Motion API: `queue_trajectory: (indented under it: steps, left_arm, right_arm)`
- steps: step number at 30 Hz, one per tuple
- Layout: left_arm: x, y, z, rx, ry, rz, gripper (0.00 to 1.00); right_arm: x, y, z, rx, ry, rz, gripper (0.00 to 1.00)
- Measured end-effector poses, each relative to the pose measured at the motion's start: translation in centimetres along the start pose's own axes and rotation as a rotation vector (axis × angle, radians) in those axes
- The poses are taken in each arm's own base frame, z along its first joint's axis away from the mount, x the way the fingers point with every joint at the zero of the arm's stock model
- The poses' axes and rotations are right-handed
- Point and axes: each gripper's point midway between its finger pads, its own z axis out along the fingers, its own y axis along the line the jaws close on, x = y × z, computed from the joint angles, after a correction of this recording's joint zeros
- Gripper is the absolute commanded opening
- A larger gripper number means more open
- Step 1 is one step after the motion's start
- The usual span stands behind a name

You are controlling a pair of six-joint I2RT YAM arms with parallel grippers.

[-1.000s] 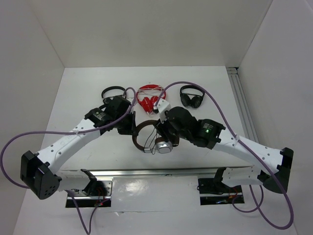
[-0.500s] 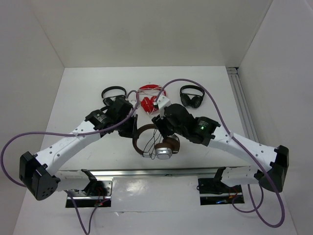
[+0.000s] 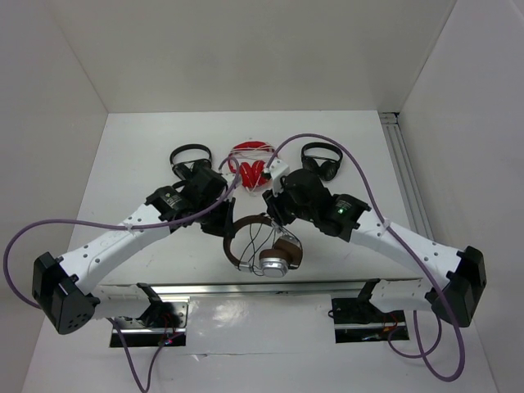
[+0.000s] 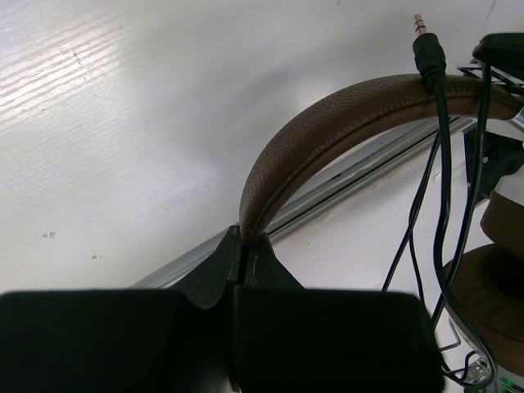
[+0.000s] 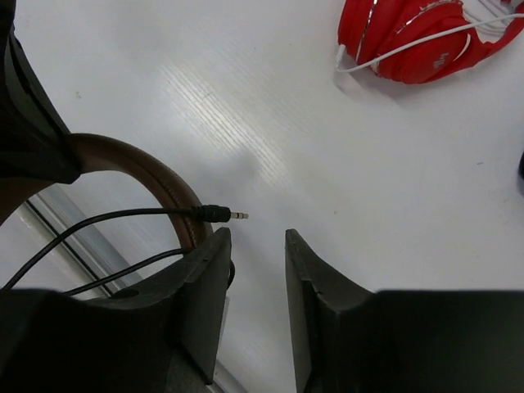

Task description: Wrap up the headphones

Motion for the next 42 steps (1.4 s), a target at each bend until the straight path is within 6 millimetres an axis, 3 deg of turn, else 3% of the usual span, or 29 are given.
queue_trajectory:
  steps: [1, 2, 3, 8, 13, 19, 25, 31, 36, 42]
  left_arm:
    - [0.1, 0.0, 0.0, -0.002, 0.002, 0.000, 0.00]
    - [0.1, 0.1, 0.0, -0.005, 0.004, -0.001, 0.00]
    - [0.2, 0.4, 0.0, -0.019, 0.004, -0.002, 0.00]
    - [0.3, 2.6, 0.3, -0.140, 0.010, -0.010, 0.00]
    - [-0.4, 3.9, 1.4, -0.222, -0.008, -0.025, 0.00]
    - [-3.1, 4.4, 4.1, -0.297, -0.049, -0.084, 0.00]
    - [-7.4, 3.5, 9.0, -0.314, -0.091, -0.117, 0.00]
    - [-10.9, 2.2, 16.5, -0.310, -0.084, -0.130, 0.00]
    - [-11.7, 0.3, 21.2, -0.298, -0.069, -0.126, 0.00]
    - [-11.5, -1.1, 23.7, -0.283, -0.073, -0.141, 0.00]
  right_arm:
    - [0.1, 0.0, -0.1, -0.004, 0.000, 0.001, 0.46]
    - [0.0, 0.0, -0.2, -0.005, -0.005, 0.003, 0.62]
    - [-0.1, 0.0, -0.3, -0.001, -0.012, 0.010, 0.66]
    - [-1.8, -2.2, -2.1, 0.121, -0.101, 0.057, 0.71]
    - [-4.5, -4.7, -6.3, 0.259, -0.243, 0.172, 0.76]
    - [-7.7, -5.8, -11.8, 0.299, -0.394, 0.281, 0.76]
    - [-7.5, -6.3, -15.0, 0.305, -0.435, 0.326, 0.77]
    - [-6.4, -6.4, -16.6, 0.305, -0.433, 0.337, 0.80]
    - [-5.4, -6.5, -16.6, 0.307, -0.417, 0.334, 0.80]
    - [-4.1, -6.3, -15.9, 0.303, -0.381, 0.323, 0.81]
